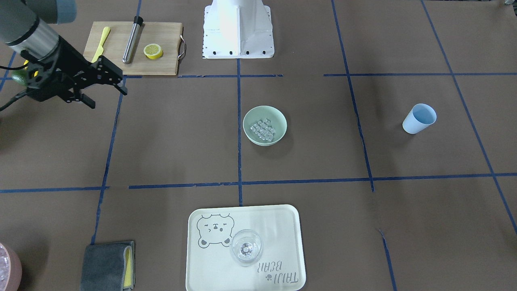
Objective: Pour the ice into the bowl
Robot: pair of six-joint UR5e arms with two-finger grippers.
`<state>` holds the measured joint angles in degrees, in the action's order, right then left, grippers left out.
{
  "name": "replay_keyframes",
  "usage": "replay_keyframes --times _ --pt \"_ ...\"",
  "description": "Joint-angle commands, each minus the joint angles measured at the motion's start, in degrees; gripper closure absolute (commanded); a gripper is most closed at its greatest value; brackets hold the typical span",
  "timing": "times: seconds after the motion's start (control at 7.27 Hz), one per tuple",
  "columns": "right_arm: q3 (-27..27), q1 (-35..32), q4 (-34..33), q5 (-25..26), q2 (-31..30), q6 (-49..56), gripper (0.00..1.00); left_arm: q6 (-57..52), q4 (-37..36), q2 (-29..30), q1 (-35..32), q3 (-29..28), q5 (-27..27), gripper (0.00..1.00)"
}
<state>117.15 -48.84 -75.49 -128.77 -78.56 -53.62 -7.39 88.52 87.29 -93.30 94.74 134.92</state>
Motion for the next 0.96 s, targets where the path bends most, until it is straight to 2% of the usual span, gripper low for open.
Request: replay_keyframes --times 0.0,0.14,0.28,0.41,0.69,0.83 --pt "0.53 9.15 -15.94 11.35 11.8 -4.81 0.0 -0.08 0.08 -0.02 0.05 0.18 -0.01 0.0" --pt "-0.16 14.51 -17.23 17.0 14.55 -8.3 0.0 -0.09 0.16 0.07 0.05 0.36 0.25 0.0" --pt "-2.95 16.48 -17.33 19.58 18.58 -12.08 0.0 -0.09 0.08 0.07 0.05 2.01 0.26 0.0" --pt "-7.16 18.07 -17.41 20.13 22.27 -12.38 0.03 -0.09 0.16 0.07 0.05 2.03 0.26 0.0" --pt "-15.42 22.28 -16.98 27.04 29.05 -15.8 0.04 -0.35 1.39 0.16 0.22 2.12 0.34 0.0" --pt "-21.72 22.74 -16.97 27.43 33.77 -18.07 0.05 -0.35 1.66 0.16 0.22 2.12 0.34 0.0"
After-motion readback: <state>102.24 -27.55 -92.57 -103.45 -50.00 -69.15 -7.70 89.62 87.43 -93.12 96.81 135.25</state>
